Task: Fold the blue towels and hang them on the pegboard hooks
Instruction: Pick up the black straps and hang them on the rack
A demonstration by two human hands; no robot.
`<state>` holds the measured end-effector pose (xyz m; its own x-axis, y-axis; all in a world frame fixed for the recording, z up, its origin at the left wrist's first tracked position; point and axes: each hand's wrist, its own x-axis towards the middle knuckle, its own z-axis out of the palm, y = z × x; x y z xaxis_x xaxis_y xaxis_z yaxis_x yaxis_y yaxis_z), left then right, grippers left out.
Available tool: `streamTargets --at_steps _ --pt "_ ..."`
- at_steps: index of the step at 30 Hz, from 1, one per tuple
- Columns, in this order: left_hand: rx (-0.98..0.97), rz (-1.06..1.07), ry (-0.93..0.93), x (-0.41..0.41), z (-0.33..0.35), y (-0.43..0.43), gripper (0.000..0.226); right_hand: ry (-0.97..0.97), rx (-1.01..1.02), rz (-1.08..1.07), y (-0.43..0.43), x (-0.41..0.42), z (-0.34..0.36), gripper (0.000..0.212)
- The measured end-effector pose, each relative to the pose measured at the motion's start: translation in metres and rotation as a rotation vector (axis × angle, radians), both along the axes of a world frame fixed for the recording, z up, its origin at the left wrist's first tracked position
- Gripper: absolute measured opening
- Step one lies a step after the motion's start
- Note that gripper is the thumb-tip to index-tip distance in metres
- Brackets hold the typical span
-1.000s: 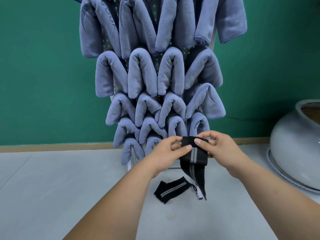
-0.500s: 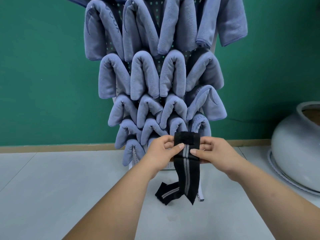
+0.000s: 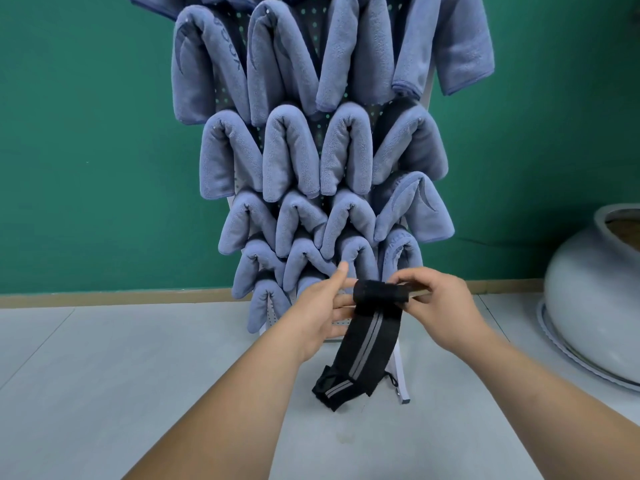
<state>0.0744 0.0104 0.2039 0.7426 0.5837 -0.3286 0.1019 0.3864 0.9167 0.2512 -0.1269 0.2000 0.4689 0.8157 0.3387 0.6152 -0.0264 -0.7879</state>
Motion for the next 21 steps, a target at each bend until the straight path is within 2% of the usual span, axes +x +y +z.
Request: streamTargets --at_steps 3,8,9,11,13,14,17,21 --pt "0.103 0.035 -0.007 0.001 -0.008 -0.002 0.031 -0.089 0.01 0.057 0.001 -0.002 -0.006 0.043" --pt "0.129 0.088 -0.043 0.002 -0.017 0.003 0.04 -0.082 -0.097 0.102 0.003 0.001 -0.009 0.055" --pt "0.138 0.106 -0.051 0.002 -0.017 0.005 0.041 -0.023 -0.127 0.095 0.004 0.001 -0.009 0.057" --pt "0.16 0.137 -0.069 0.002 -0.017 0.006 0.041 0.219 -0.135 0.072 0.008 0.0 -0.008 0.053" --pt "0.173 0.152 -0.087 0.003 -0.016 0.006 0.042 0.511 -0.131 0.054 0.01 -0.003 -0.005 0.036" --pt "0.177 0.155 -0.097 0.003 -0.015 0.006 0.042 0.591 -0.157 0.069 0.01 -0.005 -0.003 0.033" --pt "0.183 0.156 -0.124 0.004 -0.013 0.003 0.041 0.618 -0.234 0.198 0.008 -0.013 -0.002 0.044" --pt "0.218 0.164 -0.1 0.005 -0.012 0.001 0.036 0.705 -0.116 0.188 0.011 -0.016 -0.003 0.042"
